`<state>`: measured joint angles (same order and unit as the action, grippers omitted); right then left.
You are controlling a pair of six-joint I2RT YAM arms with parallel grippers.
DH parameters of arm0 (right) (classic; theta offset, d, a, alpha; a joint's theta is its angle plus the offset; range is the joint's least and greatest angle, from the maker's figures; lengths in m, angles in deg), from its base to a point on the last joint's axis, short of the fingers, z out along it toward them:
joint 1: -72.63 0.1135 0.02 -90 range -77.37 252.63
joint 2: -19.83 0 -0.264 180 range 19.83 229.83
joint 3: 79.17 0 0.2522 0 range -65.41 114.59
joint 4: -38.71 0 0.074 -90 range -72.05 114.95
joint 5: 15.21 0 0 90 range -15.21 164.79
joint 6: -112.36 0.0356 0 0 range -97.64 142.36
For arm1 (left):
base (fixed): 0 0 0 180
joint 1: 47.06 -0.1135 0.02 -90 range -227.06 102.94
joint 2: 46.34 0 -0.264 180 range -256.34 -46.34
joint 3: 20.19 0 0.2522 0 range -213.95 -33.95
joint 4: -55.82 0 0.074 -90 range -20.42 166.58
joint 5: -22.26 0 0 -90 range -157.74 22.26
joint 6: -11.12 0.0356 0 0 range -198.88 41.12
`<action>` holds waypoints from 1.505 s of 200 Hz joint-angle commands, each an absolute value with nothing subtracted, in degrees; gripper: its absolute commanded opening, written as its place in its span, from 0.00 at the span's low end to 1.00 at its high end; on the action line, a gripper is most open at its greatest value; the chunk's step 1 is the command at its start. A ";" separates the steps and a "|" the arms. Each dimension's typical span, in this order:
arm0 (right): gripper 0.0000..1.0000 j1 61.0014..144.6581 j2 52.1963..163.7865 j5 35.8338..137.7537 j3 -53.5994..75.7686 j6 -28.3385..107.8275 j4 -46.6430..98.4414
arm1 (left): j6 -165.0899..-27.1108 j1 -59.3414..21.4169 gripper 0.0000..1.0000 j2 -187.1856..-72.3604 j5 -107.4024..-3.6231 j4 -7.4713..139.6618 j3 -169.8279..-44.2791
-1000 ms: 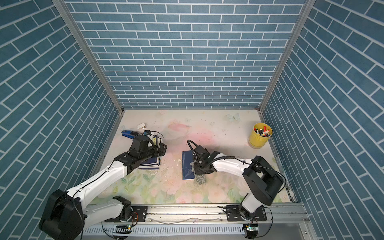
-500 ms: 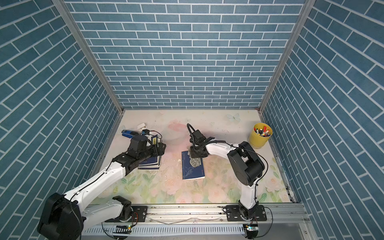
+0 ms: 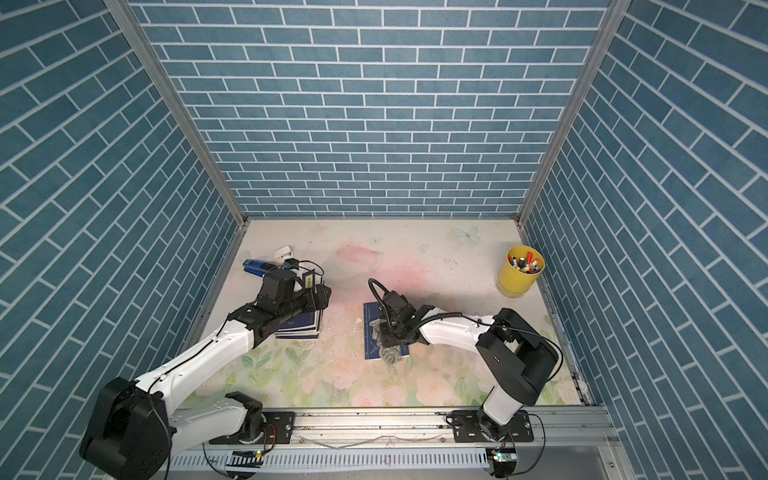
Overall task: Wipe the cover of the book
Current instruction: Wipe the dirt from the cover of the book, then place the cleaning item at the center of the board.
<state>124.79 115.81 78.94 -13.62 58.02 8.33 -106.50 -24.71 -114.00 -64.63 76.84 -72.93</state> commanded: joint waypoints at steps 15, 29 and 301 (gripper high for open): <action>0.13 120.19 131.35 84.29 -7.08 54.31 1.12 | -106.47 -25.29 0.95 -113.11 -64.10 76.75 -74.47; 0.13 117.70 134.19 86.69 -3.36 52.89 1.75 | -106.48 -25.39 0.95 -111.63 -63.97 77.48 -74.12; 0.16 94.95 122.07 82.20 -2.62 45.55 -8.19 | -108.87 -25.43 0.94 -113.61 -63.35 72.20 -68.46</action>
<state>98.58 124.62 89.91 -2.01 48.86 0.85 -109.32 -25.39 -113.13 -62.99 73.19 -68.73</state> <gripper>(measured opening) 0.156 0.938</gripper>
